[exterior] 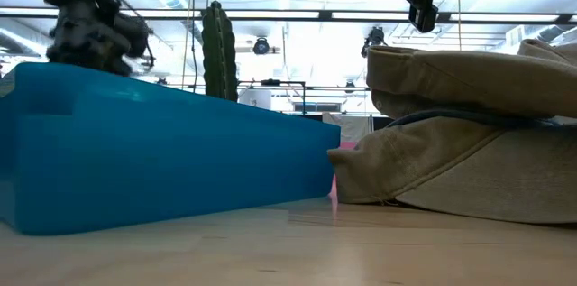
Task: Pick & Place hat
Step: Put the brown cap into the blue bin
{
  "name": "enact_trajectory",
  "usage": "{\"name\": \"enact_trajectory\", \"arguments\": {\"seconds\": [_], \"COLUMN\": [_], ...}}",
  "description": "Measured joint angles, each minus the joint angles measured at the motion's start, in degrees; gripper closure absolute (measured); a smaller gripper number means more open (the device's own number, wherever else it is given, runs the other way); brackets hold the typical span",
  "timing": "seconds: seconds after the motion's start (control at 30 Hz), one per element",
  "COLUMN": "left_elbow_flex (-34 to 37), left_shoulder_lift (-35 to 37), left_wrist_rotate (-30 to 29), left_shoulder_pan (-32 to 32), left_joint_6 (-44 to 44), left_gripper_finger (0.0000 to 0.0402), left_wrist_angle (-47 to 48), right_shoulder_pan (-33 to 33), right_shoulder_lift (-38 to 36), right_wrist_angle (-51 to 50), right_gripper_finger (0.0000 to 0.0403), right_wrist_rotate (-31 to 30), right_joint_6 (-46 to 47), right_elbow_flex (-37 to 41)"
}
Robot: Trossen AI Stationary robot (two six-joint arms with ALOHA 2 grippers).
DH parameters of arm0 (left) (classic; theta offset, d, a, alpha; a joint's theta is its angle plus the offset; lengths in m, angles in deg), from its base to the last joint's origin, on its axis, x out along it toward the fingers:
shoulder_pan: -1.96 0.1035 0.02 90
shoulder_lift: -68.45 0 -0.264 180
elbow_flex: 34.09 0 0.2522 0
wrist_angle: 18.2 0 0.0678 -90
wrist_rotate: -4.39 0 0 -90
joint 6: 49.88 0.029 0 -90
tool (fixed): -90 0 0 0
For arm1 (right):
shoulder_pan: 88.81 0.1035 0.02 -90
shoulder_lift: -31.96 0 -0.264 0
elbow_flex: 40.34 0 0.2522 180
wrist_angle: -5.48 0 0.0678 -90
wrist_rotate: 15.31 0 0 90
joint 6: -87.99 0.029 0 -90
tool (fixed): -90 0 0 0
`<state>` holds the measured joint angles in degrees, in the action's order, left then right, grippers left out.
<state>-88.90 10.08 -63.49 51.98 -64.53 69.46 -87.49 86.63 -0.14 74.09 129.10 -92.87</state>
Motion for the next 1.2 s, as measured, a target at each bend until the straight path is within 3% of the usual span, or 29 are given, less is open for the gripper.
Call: {"name": "enact_trajectory", "arguments": {"seconds": [0.23,0.6,0.8,1.2], "left_elbow_flex": [-12.3,-28.4,-30.7,-30.7], "left_shoulder_lift": [7.3,11.5,14.0,16.6], "left_wrist_rotate": [0.3,3.7,2.3,-9.9], "left_shoulder_pan": [0.0,-2.6,-6.4,-19.6], "left_joint_6": [-6.3,-17.6,-26.5,-45.3], "left_gripper_finger": [0.0397,0.0398,0.0399,0.0399], "left_wrist_angle": [3.9,3.9,0.7,-14.7], "right_shoulder_pan": [0.0,0.0,0.0,0.0], "right_shoulder_lift": [0.0,0.0,0.0,0.0], "right_wrist_angle": [0.0,0.0,0.0,0.0], "right_gripper_finger": [0.0211,0.0211,0.0211,0.0211], "right_wrist_rotate": [0.0,0.0,0.0,0.0], "right_joint_6": [-0.1,-0.9,-1.0,-3.5], "right_elbow_flex": [0.0,0.0,0.0,0.0]}}
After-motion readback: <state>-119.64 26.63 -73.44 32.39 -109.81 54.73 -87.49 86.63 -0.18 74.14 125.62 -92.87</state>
